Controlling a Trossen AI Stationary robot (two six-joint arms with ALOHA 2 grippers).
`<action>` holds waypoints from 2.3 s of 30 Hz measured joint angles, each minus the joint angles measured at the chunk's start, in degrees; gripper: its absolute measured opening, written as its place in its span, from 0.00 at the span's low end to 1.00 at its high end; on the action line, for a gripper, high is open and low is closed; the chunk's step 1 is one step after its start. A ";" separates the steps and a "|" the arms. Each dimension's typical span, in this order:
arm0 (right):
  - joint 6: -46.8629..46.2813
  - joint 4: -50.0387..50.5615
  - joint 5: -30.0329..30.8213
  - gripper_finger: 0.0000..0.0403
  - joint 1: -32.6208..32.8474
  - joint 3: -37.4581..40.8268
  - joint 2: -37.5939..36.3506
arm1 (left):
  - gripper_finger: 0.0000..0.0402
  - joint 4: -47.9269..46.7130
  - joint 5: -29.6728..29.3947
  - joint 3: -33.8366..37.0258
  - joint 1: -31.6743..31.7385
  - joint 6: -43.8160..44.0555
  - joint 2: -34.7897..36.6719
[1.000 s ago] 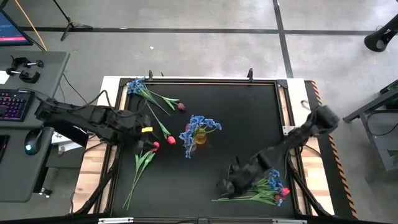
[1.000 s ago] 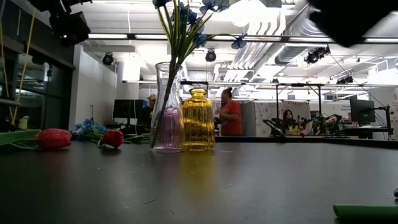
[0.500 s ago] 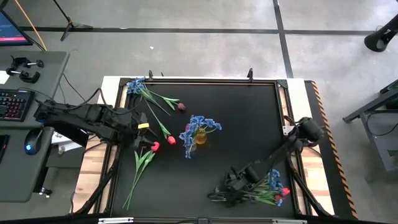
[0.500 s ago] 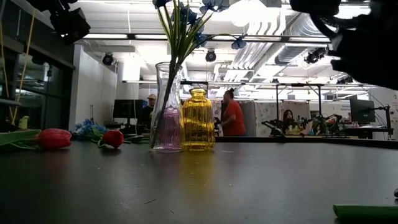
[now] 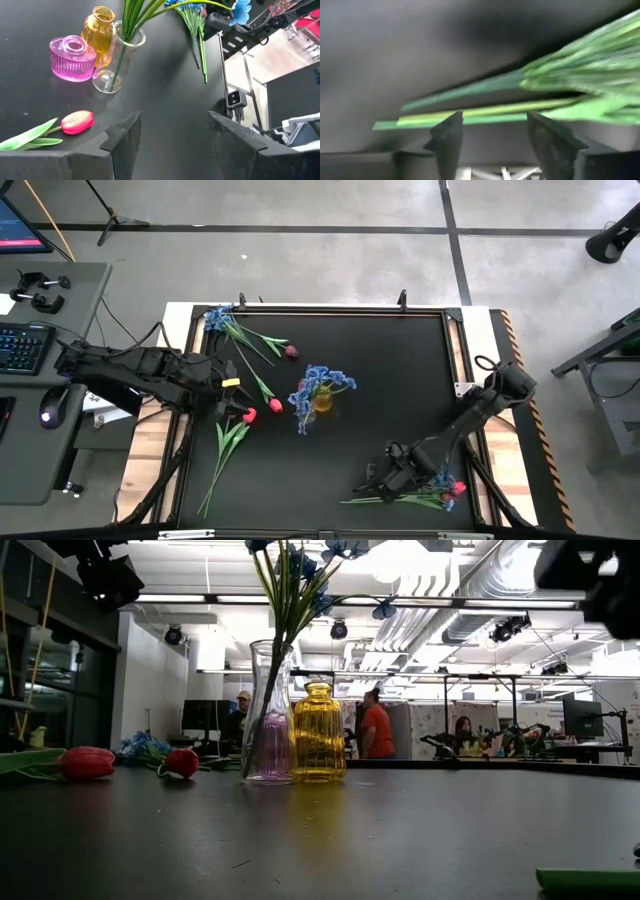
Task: Sort flowers into vase by color
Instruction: Put the bottom blue flower into the transparent vase
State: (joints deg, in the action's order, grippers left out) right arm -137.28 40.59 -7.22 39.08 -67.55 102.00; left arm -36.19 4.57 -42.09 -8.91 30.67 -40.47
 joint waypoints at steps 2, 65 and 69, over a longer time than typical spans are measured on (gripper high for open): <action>-0.33 1.59 0.01 0.59 -0.39 0.02 0.64 | 0.53 0.02 -0.19 0.00 0.00 0.35 0.00; -1.77 5.57 -2.15 0.62 -3.27 -1.92 6.79 | 0.53 22.65 3.81 0.00 4.15 5.18 -2.42; -1.68 4.64 -1.53 0.62 -3.62 -2.29 6.79 | 0.53 28.08 8.94 0.00 5.26 4.60 -4.87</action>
State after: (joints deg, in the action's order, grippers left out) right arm -138.96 45.23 -8.75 35.46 -69.84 108.79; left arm -8.10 13.52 -42.09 -3.65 35.27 -45.33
